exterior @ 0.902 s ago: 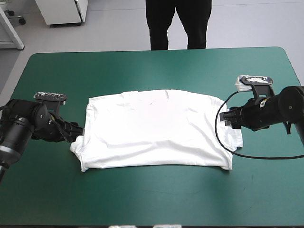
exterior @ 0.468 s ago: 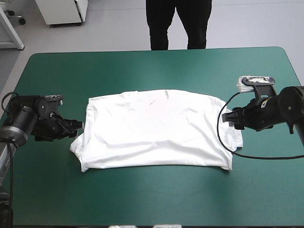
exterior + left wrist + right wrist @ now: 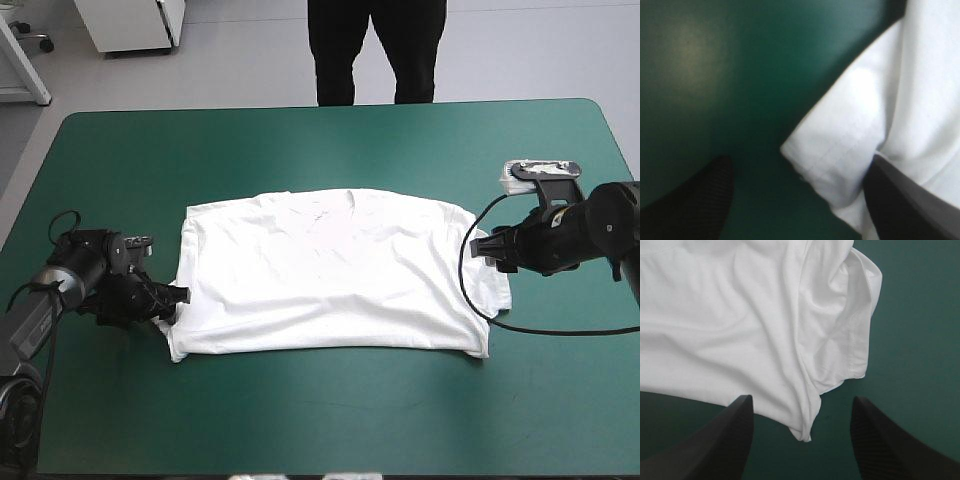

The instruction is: Fold the cloth

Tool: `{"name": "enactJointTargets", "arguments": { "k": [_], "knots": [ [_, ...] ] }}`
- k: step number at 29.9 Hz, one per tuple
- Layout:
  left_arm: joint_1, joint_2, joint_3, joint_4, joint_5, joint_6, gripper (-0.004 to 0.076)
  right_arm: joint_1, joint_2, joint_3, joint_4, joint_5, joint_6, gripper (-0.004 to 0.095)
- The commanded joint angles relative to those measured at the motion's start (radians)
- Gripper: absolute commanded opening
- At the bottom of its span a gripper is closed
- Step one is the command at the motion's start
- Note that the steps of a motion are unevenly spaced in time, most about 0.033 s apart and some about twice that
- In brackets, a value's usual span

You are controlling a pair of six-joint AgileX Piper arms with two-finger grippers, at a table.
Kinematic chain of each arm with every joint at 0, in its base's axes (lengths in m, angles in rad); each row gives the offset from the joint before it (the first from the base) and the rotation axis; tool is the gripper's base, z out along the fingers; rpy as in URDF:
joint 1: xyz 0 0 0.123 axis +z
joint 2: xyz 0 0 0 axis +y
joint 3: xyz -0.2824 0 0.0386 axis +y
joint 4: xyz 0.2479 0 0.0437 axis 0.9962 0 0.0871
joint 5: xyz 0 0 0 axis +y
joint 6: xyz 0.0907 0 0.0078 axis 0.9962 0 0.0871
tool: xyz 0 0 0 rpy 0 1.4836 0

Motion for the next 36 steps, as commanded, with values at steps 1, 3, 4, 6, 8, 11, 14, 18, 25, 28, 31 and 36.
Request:
{"name": "enactJointTargets", "arguments": {
  "k": [1, 3, 4, 6, 8, 11, 14, 18, 25, 28, 31, 36],
  "knots": [
    [0.001, 0.015, -0.018, -0.01, -0.065, -0.008, 0.0498, 0.0, -0.027, -0.035, 0.0, -0.001, -0.002, 0.0553],
    [0.001, 0.047, -0.018, -0.016, -0.077, -0.011, 0.0474, 0.0, -0.027, -0.035, 0.0, -0.001, -0.002, 0.0554],
    [0.001, 0.065, -0.018, -0.018, -0.078, -0.011, 0.0452, 0.0, -0.027, -0.035, 0.0, -0.001, -0.002, 0.0554],
    [0.001, 0.097, -0.018, -0.018, -0.074, -0.011, 0.0379, 0.0, -0.027, -0.035, 0.0, -0.001, -0.002, 0.0553],
    [0.001, 0.111, -0.018, -0.016, -0.075, -0.016, 0.024, 0.0, -0.027, -0.035, 0.0, -0.001, -0.002, 0.0553],
    [0.001, 0.11, -0.02, -0.012, -0.082, -0.018, 0.0015, 0.0, -0.027, -0.035, 0.0, -0.001, -0.002, 0.0553],
    [0.001, 0.097, -0.033, -0.008, -0.08, -0.02, -0.0008, 0.0, -0.027, -0.035, 0.0, -0.001, -0.002, 0.0553],
    [0.001, 0.059, -0.059, -0.008, -0.08, -0.02, -0.0007, 0.0, -0.027, -0.035, 0.004, -0.001, 0.014, 0.0553],
    [-0.04, -0.009, -0.114, -0.043, -0.079, -0.002, -0.0009, 0.0, -0.027, -0.035, 0.004, -0.001, 0.021, 0.0553],
    [-0.077, -0.03, -0.134, -0.064, -0.085, -0.002, -0.0009, 0.0, -0.027, -0.035, 0.004, 0.001, 0.021, 0.0553],
    [-0.129, -0.037, -0.149, -0.066, -0.085, -0.002, -0.0009, 0.0, -0.027, -0.035, 0.004, 0.001, 0.021, 0.0553],
    [-0.239, -0.037, -0.15, -0.091, -0.115, -0.007, -0.0009, 0.0, -0.027, -0.035, 0.004, 0.001, 0.021, 0.0553]
  ]
}}
